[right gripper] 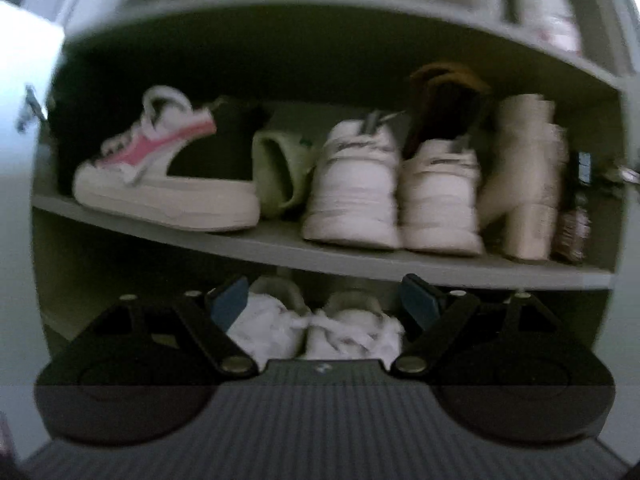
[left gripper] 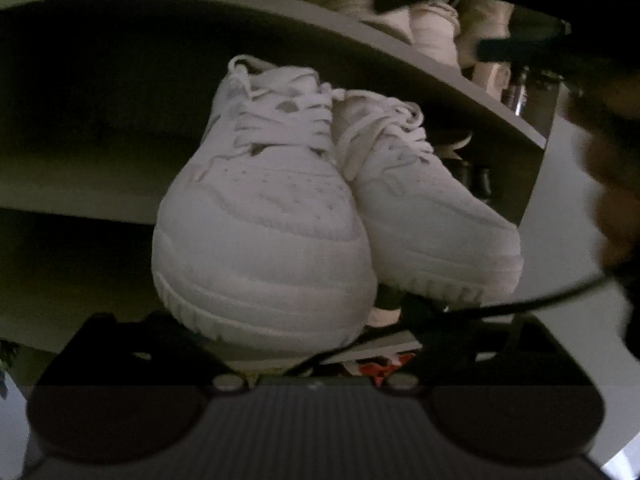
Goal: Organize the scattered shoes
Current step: 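Withdraw the right tool from the shelf and turn toward the mat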
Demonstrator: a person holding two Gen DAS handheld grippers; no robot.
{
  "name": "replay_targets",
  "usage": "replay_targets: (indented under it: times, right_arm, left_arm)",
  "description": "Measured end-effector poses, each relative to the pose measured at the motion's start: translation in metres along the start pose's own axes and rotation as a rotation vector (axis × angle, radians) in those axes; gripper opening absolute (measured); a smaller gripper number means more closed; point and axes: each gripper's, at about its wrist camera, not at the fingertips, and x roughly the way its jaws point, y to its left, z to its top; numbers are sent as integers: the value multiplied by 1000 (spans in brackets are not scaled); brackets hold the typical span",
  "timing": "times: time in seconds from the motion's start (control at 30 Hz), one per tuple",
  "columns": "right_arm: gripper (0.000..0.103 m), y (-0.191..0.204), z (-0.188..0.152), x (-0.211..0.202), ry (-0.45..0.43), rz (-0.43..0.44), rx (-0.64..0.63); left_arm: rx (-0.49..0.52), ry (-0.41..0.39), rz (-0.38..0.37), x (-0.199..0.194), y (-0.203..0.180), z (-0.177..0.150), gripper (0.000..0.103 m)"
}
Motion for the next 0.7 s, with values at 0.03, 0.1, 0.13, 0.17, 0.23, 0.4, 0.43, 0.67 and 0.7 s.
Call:
replay_targets:
  times: [0.03, 0.1, 0.13, 0.17, 0.23, 0.4, 0.43, 0.67, 0.7]
  right_arm:
    - [86, -23, -6, -5, 3, -1, 39]
    - [86, -67, -21, -9, 10, -3, 114]
    - [86, -82, -34, -4, 24, -4, 168]
    - [86, -99, -46, -4, 57, -1, 255]
    - [87, -125, -63, 4, 117, 5, 364]
    - [67, -133, -93, 7, 205, 43, 404]
    - [59, -132, -94, 9, 215, 38, 409]
    - [58, -134, -86, 21, 216, 24, 468]
    - [58, -134, -84, 27, 227, 23, 467]
  left_arm:
    - [1, 1, 0, 2, 2, 6, 93]
    - [7, 6, 0, 5, 4, 10, 93]
    - [9, 7, 2, 4, 3, 5, 93]
    - [15, 8, 9, 8, 3, 3, 93]
    - [30, 8, 22, 12, 2, 2, 91]
    - [48, 10, 16, 2, 0, 0, 80]
    - [54, 14, 17, 6, -2, 1, 78]
    - [31, 52, -1, 20, 3, 17, 69]
    - [30, 54, 1, 21, 3, 18, 68]
